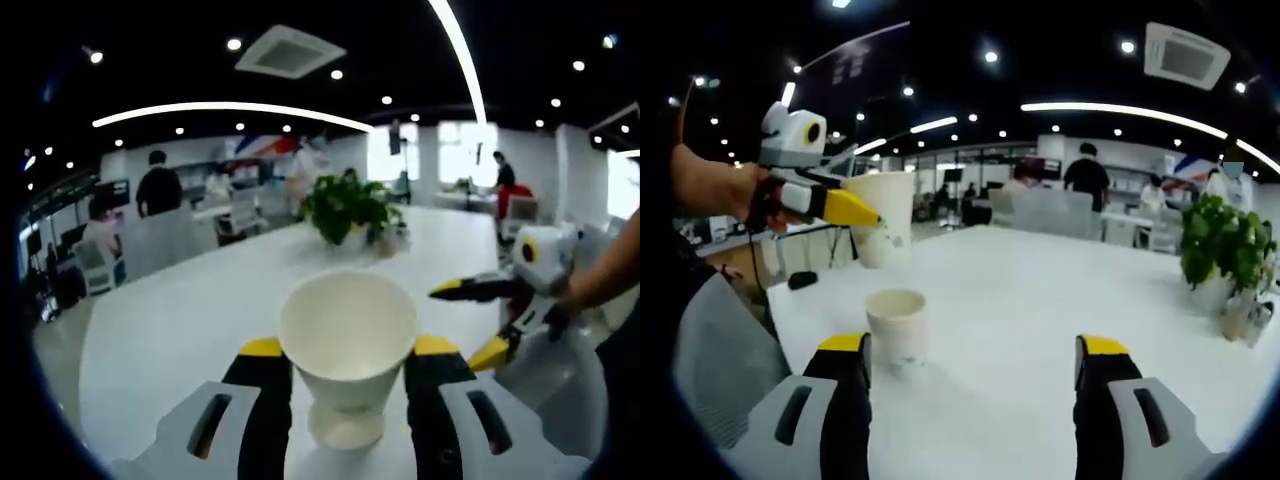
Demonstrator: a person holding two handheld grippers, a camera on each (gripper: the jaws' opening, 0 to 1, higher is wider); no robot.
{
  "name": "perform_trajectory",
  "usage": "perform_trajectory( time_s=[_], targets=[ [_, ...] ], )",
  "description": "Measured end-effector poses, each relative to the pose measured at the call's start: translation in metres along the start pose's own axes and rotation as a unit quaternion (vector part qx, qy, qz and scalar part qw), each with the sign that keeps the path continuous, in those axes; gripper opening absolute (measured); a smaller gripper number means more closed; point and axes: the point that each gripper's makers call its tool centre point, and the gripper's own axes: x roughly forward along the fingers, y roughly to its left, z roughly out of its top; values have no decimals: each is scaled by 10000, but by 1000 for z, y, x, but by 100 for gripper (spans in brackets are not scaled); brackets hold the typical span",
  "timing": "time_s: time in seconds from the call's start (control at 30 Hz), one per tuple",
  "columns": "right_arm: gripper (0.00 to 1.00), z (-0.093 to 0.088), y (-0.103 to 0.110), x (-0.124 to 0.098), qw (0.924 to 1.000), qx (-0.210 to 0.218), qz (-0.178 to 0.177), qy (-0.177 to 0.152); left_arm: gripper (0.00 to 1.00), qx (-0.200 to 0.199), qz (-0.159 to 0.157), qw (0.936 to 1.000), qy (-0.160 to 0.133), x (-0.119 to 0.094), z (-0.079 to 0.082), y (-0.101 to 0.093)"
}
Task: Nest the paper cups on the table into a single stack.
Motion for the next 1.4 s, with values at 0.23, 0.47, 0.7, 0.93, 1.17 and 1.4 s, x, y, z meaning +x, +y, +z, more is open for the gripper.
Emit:
perform_trajectory(
  time_s=[0.23, 0.47, 0.7, 0.93, 1.17, 1.4],
  targets=[
    [82, 1, 0, 0, 10000, -4, 13, -6, 41, -126, 219, 9996, 82, 13, -36, 8],
    [81, 0, -1, 0, 10000, 2, 20, 6, 41, -333, 197, 9978, 544, 23, -87, 7],
    [81, 1, -1, 0, 10000, 7, 24, 16, 42, -333, 144, 9991, 221, 26, -92, -3],
    [81, -1, 2, 2, 9999, 9, 122, 67, 89, -323, 196, 9990, -235, 19, -82, -7],
    [88, -2, 10, 6, 9995, -56, 310, 96, 97, -286, 221, 9993, -17, 0, -96, 4],
    [94, -8, 31, 16, 9957, -240, 878, 192, 93, 65, 88, 9995, 309, -20, -106, 15]
  ],
)
